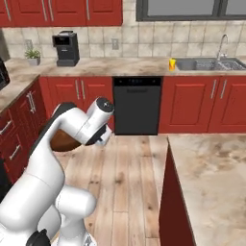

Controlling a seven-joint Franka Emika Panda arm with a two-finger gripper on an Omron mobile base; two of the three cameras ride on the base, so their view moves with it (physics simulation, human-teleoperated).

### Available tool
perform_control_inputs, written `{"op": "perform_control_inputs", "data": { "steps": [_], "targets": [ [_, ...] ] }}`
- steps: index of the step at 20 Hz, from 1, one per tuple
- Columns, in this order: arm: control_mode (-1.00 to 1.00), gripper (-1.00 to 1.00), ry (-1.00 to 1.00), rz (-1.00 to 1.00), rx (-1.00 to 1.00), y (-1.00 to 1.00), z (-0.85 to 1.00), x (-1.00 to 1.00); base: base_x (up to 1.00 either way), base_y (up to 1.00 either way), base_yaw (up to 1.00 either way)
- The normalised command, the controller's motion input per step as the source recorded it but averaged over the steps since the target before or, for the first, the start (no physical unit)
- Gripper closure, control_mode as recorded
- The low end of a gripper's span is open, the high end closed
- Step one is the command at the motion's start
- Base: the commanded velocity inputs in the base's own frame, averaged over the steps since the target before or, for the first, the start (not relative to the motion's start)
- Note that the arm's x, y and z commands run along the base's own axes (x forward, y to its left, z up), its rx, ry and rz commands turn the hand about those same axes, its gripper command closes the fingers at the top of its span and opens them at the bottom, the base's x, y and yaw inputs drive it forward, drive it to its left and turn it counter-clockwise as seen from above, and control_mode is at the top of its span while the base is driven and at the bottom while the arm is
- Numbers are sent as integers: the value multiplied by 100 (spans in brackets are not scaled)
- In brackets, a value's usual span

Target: Pick the cup and bowl from the counter and place them on the counter next to the sink.

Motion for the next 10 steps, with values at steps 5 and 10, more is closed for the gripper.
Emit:
{"op": "perform_control_inputs", "data": {
  "steps": [5,10],
  "targets": [
    [100,100,0,0,0,0,0,0,100,47,-36],
    [100,100,0,0,0,0,0,0,100,47,-35]
  ]
}}
